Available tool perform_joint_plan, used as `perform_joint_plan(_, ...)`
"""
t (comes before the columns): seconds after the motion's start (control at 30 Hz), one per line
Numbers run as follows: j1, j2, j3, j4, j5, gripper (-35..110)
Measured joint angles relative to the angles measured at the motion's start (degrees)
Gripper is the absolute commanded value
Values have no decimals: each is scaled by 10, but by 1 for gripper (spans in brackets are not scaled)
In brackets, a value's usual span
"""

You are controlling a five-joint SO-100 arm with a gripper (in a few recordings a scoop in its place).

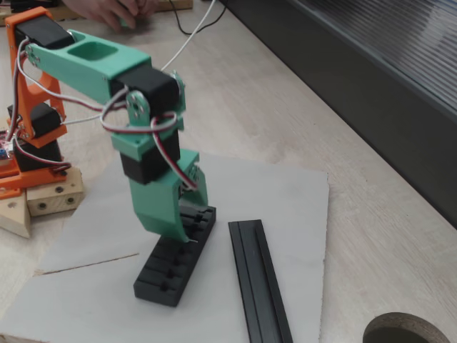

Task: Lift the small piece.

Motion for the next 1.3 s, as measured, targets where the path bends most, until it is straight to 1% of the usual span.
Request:
perform_joint_plan(0.43,1,0,15,-3,0,49)
perform_joint_plan(0.67,1,0,18,-59,0,49)
perform_joint_plan(0.8,1,0,18,-69,0,49)
perform_joint_plan(1.03,1,0,18,-69,-73,49)
perform_joint_plan(1.3,1,0,18,-66,-81,49)
